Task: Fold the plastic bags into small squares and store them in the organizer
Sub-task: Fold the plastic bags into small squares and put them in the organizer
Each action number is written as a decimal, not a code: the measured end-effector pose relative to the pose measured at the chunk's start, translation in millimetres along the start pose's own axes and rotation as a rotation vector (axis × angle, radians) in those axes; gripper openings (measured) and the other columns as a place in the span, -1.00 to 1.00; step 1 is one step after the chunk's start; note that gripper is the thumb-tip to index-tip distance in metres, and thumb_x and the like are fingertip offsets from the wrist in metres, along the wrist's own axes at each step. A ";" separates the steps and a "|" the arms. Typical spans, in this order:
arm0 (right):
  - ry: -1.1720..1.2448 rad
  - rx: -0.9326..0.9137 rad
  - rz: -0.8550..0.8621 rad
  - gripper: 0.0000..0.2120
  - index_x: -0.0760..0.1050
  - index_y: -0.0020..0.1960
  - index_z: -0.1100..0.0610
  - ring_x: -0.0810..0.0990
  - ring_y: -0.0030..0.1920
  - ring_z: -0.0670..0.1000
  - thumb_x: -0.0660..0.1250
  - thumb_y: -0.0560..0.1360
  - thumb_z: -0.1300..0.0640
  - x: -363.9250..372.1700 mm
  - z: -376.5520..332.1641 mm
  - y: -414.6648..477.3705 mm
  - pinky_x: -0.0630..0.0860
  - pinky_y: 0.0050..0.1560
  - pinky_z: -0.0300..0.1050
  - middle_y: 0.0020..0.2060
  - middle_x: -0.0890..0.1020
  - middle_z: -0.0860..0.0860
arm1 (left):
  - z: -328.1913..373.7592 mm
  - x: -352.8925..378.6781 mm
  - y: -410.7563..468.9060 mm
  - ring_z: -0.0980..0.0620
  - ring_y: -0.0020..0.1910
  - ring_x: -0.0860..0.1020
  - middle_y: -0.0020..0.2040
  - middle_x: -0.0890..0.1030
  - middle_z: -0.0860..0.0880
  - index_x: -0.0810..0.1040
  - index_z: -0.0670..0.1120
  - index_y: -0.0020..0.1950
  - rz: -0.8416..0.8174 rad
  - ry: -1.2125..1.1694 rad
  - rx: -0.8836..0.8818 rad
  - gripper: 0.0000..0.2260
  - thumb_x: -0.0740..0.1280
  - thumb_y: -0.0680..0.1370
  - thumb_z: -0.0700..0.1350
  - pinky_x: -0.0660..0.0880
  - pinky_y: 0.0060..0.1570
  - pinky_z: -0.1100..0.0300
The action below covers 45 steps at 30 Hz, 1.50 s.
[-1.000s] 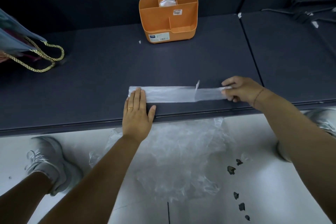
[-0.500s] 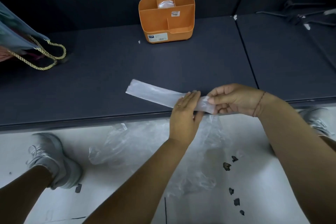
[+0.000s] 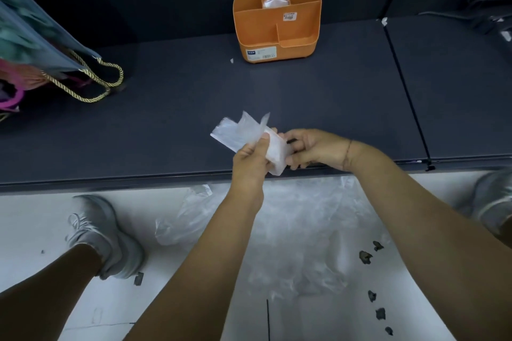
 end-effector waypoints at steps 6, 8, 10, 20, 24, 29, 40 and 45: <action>-0.229 0.139 0.138 -0.87 0.54 -0.03 0.09 0.60 -0.33 -0.10 0.40 0.48 0.27 5.8 6.3 13.9 0.44 -0.35 -0.25 -0.23 0.68 0.01 | 2.0 -26.6 35.6 0.07 -0.02 0.66 0.10 0.67 -0.12 0.59 -0.18 0.16 0.075 -0.082 -0.101 -0.81 0.25 0.65 -0.14 0.62 -0.09 0.27; -0.250 0.158 0.206 -0.90 0.53 -0.05 0.08 0.60 -0.35 -0.10 0.39 0.49 0.25 7.8 7.5 16.1 0.43 -0.36 -0.23 -0.21 0.68 0.04 | 0.6 -35.4 48.3 0.02 -0.01 0.65 0.09 0.67 -0.13 0.60 -0.16 0.06 0.165 0.003 -0.127 -0.87 0.30 0.63 -0.13 0.61 -0.15 0.28; -0.257 0.165 0.252 -0.93 0.52 -0.06 0.08 0.60 -0.37 -0.11 0.36 0.52 0.23 10.5 7.7 16.9 0.42 -0.37 -0.24 -0.20 0.68 0.05 | 0.5 -42.4 56.9 -0.03 0.04 0.65 0.08 0.66 -0.15 0.59 -0.15 0.01 0.233 0.043 -0.117 -0.90 0.33 0.61 -0.14 0.61 -0.18 0.30; -0.219 0.202 0.381 -0.92 0.51 -0.06 0.10 0.60 -0.38 -0.08 0.32 0.52 0.26 13.9 9.8 21.1 0.38 -0.41 -0.31 -0.21 0.69 0.13 | 30.0 -73.8 61.0 -0.01 0.07 0.62 0.05 0.68 -0.08 0.63 -0.19 0.20 0.485 0.558 0.510 -0.78 0.26 0.63 -0.18 0.52 0.19 0.14; -0.205 0.223 0.381 -0.93 0.51 -0.07 0.09 0.62 -0.35 -0.07 0.31 0.54 0.24 14.9 5.7 21.6 0.40 -0.38 -0.26 -0.18 0.69 0.14 | -11.9 -41.5 28.3 -0.10 0.31 0.48 0.30 0.57 -0.14 0.52 -0.20 0.35 0.040 1.124 0.866 -0.57 0.17 0.61 0.03 0.36 0.34 0.11; -0.028 0.243 0.312 -0.87 0.51 0.08 0.13 0.61 -0.37 -0.12 0.27 0.59 0.10 13.8 6.5 12.3 0.42 -0.38 -0.28 -0.23 0.66 0.06 | -62.1 -53.4 33.0 -0.04 0.53 0.20 0.52 0.32 -0.14 0.29 -0.23 0.52 -0.161 1.311 0.850 -0.26 0.20 0.53 0.28 0.07 0.53 0.04; 0.193 0.039 0.327 -0.67 0.45 0.30 0.03 0.53 -0.31 -0.10 0.25 0.59 0.28 0.0 7.4 -19.8 0.47 -0.26 -0.29 0.13 0.58 0.05 | -46.0 -53.7 31.8 0.10 0.37 0.42 0.31 0.58 -0.04 0.58 -0.16 0.30 -0.033 1.029 0.785 -0.65 0.14 0.62 -0.12 0.24 0.46 0.13; -0.001 -0.101 0.110 -0.40 0.51 0.27 -0.07 0.57 -0.16 -0.10 0.30 0.45 0.52 19.0 7.9 -4.9 0.52 0.01 -0.27 0.30 0.46 -0.17 | -42.8 -55.4 29.7 0.33 0.36 0.29 0.30 0.54 0.15 0.65 -0.17 0.14 -0.075 0.866 0.643 -0.78 0.21 0.66 -0.20 0.24 0.43 0.29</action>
Point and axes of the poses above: each hand's wrist, its own y-axis towards the middle knuckle, its own x-axis out of the palm, z = x × y, the point moved 3 cm from there along y, towards the middle knuckle
